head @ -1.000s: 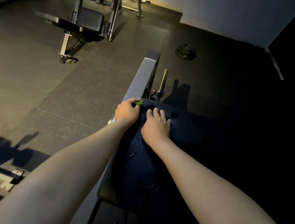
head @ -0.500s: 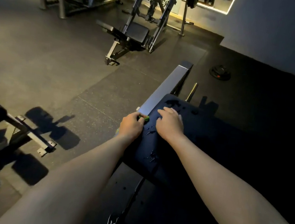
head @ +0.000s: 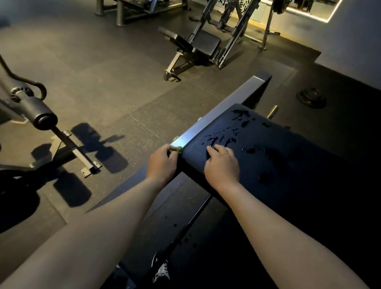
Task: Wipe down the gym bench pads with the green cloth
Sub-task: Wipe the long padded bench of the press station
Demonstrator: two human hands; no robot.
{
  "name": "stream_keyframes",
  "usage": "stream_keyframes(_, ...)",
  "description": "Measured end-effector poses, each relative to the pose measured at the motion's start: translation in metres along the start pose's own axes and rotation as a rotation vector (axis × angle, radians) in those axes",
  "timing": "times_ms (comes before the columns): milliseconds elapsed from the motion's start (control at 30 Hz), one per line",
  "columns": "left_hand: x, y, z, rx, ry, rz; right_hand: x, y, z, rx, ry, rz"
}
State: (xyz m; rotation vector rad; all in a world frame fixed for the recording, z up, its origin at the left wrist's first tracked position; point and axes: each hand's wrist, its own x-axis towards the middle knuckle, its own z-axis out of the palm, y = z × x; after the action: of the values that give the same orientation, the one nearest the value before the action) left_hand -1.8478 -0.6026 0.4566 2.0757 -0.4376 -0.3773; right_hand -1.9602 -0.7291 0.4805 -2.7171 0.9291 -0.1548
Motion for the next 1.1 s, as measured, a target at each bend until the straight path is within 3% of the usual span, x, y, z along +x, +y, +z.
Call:
stream_keyframes(200, -0.068, -0.012, 0.028, -0.368, -0.171, -0.079, -0.016, -0.005, 0.005, 0.062, -0.006, -0.008)
stream_keyframes(300, -0.062, -0.016, 0.026, -0.430, -0.024, -0.090, -0.023, -0.005, 0.005, 0.084, 0.008, -0.025)
stream_keyframes(367, -0.039, -0.019, 0.015, -0.353, 0.132, -0.077, -0.026, -0.004, 0.006, 0.087, 0.014, -0.029)
stream_keyframes(433, -0.012, -0.018, 0.003, -0.288, 0.182, -0.075, -0.026, -0.006, 0.006, 0.097, 0.020, -0.015)
stream_keyframes(533, 0.011, 0.001, 0.007, -0.180, 0.069, 0.044, -0.026, -0.004, 0.005, 0.109, 0.017, -0.019)
stream_keyframes(633, 0.006, 0.014, 0.037, 0.075, -0.067, 0.272, -0.025, 0.002, 0.004, 0.125, 0.004, -0.038)
stream_keyframes(767, -0.003, 0.000, 0.041, 0.208, -0.038, 0.321, -0.020, 0.008, 0.007, 0.157, 0.002, -0.026)
stream_keyframes(967, -0.058, -0.001, 0.032, 0.202, -0.028, 0.360, -0.024, 0.007, 0.009, 0.176, 0.045, -0.009)
stream_keyframes(1100, -0.048, 0.006, 0.011, 0.279, -0.035, 0.479, -0.025, 0.006, 0.004, 0.160, 0.027, -0.006)
